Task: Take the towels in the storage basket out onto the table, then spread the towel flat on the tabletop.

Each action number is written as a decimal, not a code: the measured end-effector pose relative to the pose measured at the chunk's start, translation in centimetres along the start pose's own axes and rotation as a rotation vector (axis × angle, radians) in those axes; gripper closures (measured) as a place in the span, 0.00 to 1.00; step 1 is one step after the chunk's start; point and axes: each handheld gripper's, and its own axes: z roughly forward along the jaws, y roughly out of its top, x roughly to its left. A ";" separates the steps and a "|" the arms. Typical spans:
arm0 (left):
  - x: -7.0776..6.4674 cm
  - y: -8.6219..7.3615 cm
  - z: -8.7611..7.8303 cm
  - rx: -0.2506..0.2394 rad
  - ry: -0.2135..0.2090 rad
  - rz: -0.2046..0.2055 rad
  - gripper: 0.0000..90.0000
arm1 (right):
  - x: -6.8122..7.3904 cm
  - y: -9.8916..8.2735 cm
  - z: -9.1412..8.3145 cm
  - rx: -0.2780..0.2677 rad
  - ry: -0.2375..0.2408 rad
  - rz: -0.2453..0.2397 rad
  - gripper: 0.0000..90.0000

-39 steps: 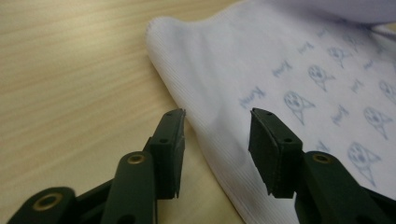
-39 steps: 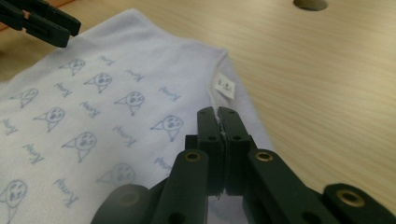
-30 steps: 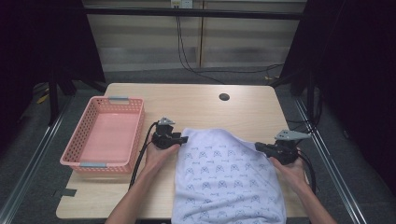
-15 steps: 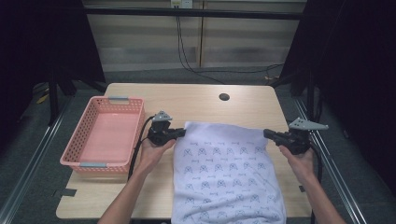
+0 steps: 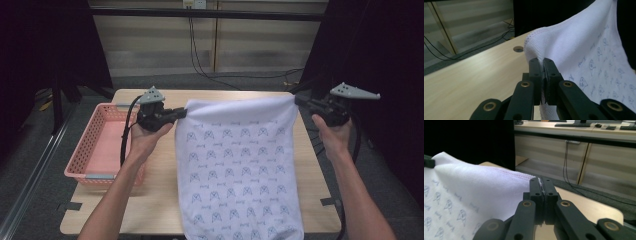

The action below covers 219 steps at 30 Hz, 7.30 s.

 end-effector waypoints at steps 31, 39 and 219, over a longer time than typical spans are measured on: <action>-3.8 -10.7 2.6 0.223 -0.121 -0.089 0.72 | 3.8 -12.6 -0.5 0.328 0.135 0.003 0.49; -5.9 -15.2 1.6 0.328 -0.156 -0.091 0.73 | 7.4 -17.0 -1.3 0.455 0.203 -0.021 0.41; 2.5 4.5 1.1 -0.069 0.043 -0.021 0.97 | -2.5 4.1 4.9 0.048 0.061 0.028 0.94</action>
